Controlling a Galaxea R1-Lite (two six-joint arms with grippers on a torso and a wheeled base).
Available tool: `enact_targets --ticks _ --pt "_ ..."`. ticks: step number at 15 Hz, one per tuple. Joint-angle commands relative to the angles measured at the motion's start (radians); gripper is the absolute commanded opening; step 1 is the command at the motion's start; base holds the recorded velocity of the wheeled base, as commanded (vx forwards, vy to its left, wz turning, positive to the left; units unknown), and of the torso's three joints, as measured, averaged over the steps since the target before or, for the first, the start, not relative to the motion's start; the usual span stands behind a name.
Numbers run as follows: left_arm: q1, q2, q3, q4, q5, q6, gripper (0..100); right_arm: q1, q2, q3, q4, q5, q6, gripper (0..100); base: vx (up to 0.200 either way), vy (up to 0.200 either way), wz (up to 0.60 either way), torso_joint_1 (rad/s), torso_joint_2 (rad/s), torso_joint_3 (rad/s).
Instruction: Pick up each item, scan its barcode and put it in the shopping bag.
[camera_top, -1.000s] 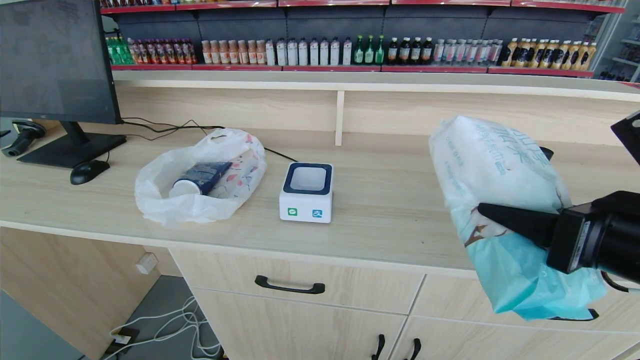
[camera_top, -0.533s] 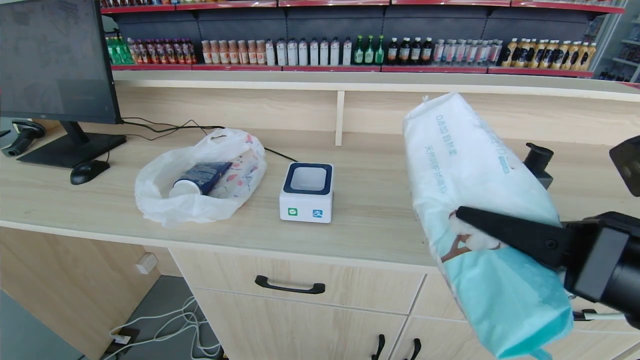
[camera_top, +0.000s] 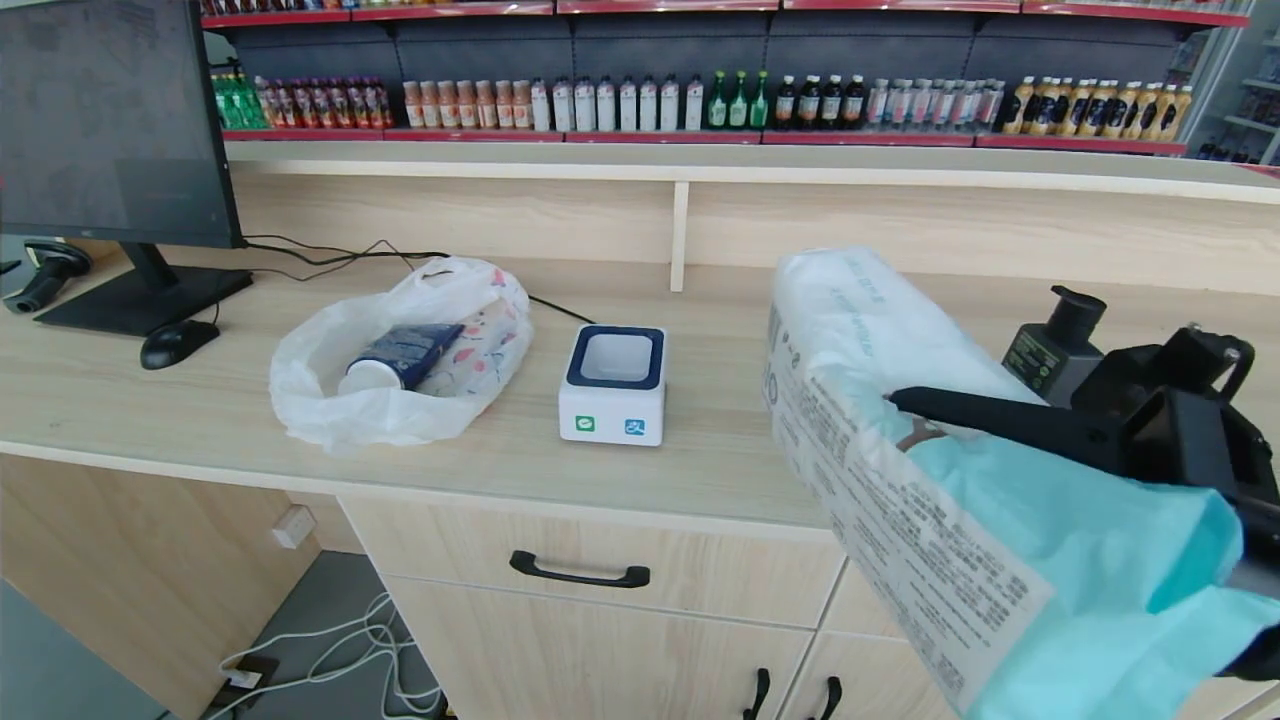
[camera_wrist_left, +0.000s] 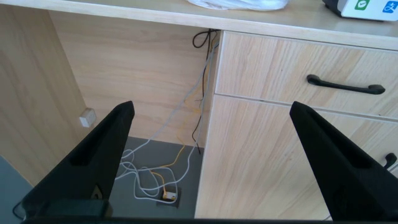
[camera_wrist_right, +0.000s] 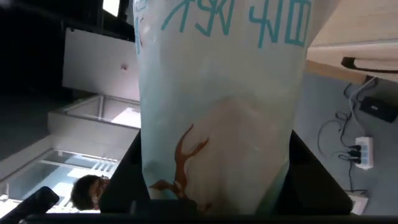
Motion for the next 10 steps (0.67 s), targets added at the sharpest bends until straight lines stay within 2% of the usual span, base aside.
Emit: enact_targets --ticks 1,4,7,10 --pt "0.0 0.0 0.0 0.0 0.0 0.0 100 0.003 0.085 -0.02 -0.029 0.008 0.095 0 0.0 0.0 0.0 0.0 0.0 0.0" --pt "0.0 0.0 0.0 0.0 0.0 0.0 100 0.001 0.091 -0.009 -0.067 0.112 0.28 0 0.0 0.0 0.0 0.0 0.0 0.0" --pt "0.0 0.0 0.0 0.0 0.0 0.0 100 0.0 0.082 0.048 -0.071 0.232 0.405 0 0.0 0.0 0.0 0.0 0.0 0.0" --pt "0.0 0.0 0.0 0.0 0.0 0.0 100 0.0 0.091 0.063 -0.084 0.255 0.473 0 0.0 0.0 0.0 0.0 0.0 0.0"
